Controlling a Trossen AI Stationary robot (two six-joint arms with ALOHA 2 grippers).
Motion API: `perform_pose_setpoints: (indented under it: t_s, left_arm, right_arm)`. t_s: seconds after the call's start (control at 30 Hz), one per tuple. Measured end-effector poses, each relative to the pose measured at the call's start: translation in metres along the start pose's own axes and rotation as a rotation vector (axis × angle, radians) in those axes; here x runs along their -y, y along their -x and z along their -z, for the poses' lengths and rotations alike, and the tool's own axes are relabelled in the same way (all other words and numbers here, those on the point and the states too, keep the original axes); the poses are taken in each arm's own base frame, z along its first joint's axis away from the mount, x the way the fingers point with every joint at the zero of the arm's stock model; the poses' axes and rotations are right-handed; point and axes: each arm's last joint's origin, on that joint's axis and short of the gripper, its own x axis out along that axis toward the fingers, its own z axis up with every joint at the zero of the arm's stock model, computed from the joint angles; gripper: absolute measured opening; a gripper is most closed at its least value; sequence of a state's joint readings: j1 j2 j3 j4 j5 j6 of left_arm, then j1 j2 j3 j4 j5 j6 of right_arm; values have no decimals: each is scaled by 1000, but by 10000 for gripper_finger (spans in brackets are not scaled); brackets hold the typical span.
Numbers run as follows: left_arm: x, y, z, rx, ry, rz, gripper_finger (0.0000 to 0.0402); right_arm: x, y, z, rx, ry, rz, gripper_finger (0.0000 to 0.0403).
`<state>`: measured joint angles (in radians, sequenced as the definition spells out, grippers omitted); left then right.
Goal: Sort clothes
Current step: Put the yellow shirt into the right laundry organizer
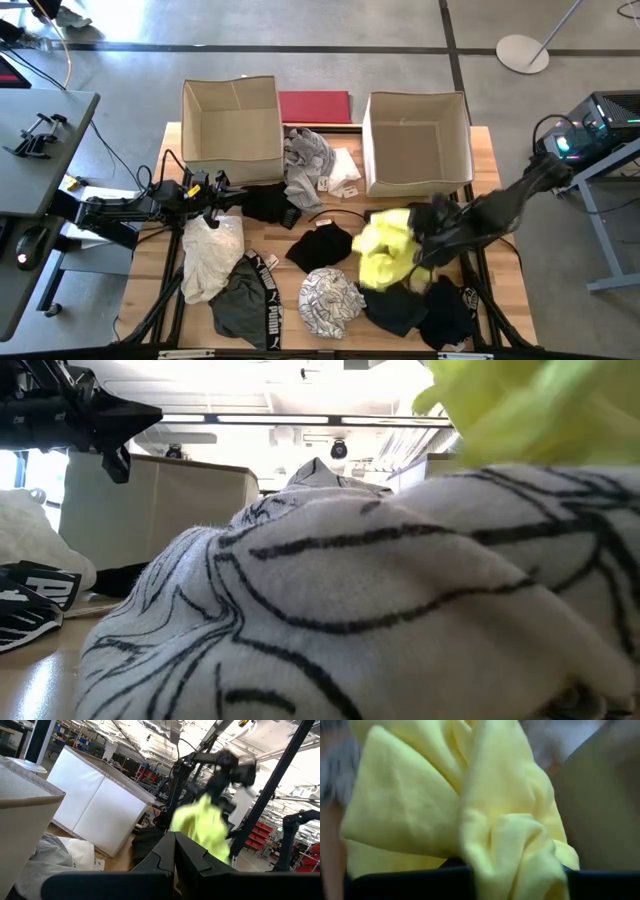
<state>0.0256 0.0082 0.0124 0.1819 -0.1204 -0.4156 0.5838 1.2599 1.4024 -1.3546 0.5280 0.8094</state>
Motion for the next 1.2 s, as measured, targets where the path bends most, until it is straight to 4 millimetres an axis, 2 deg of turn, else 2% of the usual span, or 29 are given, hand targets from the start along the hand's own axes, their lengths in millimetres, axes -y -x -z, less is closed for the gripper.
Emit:
perform_pose_setpoints:
  t_s: [0.2,0.33,0.43,0.6,0.73,0.87,1.07,1.2]
  left_arm:
    - [0,0,0,-1,0,1,0]
    - [0,0,0,-1,0,1,0]
    - [0,0,0,-1,0,1,0]
    - [0,0,0,2,-2,-3,0]
    - [-1,0,-1,18,-24,-34,0]
    - [-2,0,-1,30,-24,-59,0]
    - [-2,0,-1,32,-24,-66,0]
    - [-2,0,-1,32,-24,-66,0]
  right_arm:
    - [38,76,-41,425,39,263,41]
    - [66,122,-57,647,86,538,41]
    - [90,150,-66,714,45,775,41]
    - [134,179,-67,688,-104,822,41]
    - [153,185,-61,651,-155,806,41]
    - [157,175,-59,602,-170,760,41]
    - [152,137,-78,470,-77,883,48]
    - [158,104,-96,387,16,923,45]
